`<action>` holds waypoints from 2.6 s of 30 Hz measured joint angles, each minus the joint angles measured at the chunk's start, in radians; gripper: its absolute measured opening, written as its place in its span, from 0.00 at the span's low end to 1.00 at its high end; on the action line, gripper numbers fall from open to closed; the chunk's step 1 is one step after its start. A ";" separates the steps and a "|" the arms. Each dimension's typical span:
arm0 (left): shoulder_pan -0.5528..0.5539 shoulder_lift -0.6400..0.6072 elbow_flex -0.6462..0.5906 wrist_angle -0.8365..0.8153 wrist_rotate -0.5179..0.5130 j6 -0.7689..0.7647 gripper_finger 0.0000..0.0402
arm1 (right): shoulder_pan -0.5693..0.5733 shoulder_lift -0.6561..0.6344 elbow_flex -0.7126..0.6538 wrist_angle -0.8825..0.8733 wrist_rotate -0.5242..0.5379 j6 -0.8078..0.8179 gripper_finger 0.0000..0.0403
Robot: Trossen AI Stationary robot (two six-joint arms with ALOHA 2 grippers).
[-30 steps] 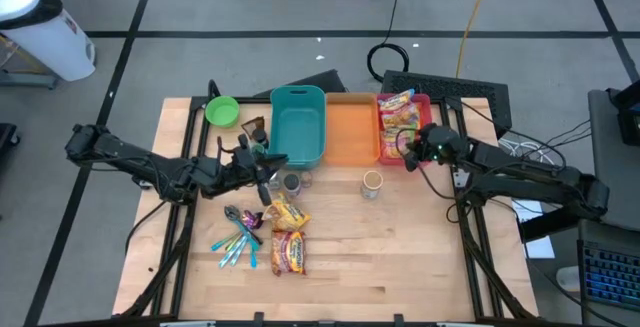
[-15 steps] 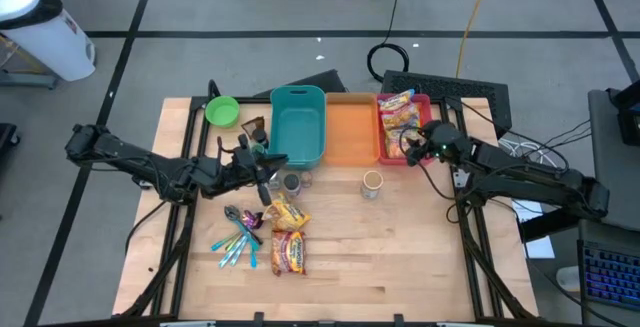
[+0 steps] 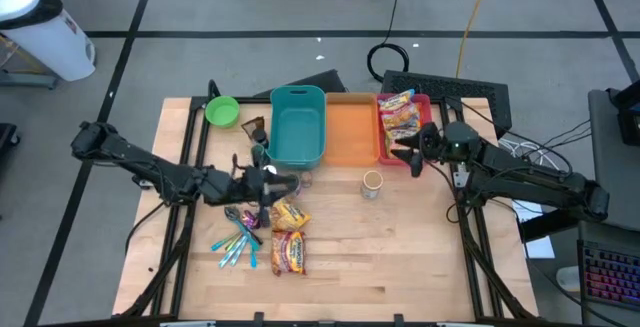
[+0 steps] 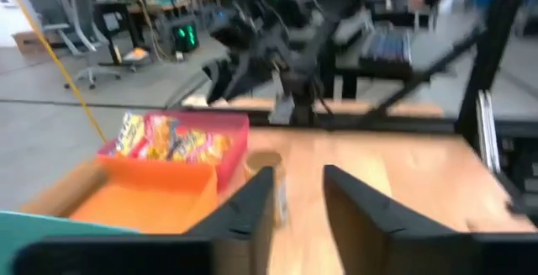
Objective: Pick & Place Food Item
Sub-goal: Put the yellow noodle pack into the red bin
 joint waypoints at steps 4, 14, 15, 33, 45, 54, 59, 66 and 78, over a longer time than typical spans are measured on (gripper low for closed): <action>-0.046 0.002 0.047 -0.221 -0.092 -0.119 0.51 | 0.023 0.000 0.000 0.008 -0.003 -0.001 0.52; -0.104 0.061 -0.004 -0.736 -0.116 -0.918 0.70 | 0.078 0.001 0.000 0.019 -0.004 0.004 0.52; -0.103 0.070 -0.016 -0.748 -0.116 -0.961 0.70 | 0.083 0.000 0.000 0.025 -0.004 0.009 0.52; -0.093 0.249 -0.076 -0.599 0.050 -1.044 0.58 | 0.109 0.001 0.000 0.030 0.000 0.023 0.52; -0.084 0.186 -0.076 -0.592 0.018 -0.969 0.06 | 0.108 0.001 0.000 0.038 0.001 0.022 0.52; -0.082 -0.001 0.012 -0.583 -0.046 -0.700 0.01 | 0.108 0.001 0.000 0.038 0.001 0.022 0.52; -0.082 -0.054 0.125 -0.570 -0.113 -0.488 0.01 | 0.108 0.001 0.000 0.051 0.001 0.023 0.52; -0.068 -0.012 0.193 -0.350 -0.118 -0.186 0.01 | 0.133 0.005 0.000 0.128 -0.002 0.017 0.52; 0.050 0.153 0.193 -0.119 0.060 -0.149 0.00 | 0.389 0.180 0.001 0.519 0.001 0.022 0.52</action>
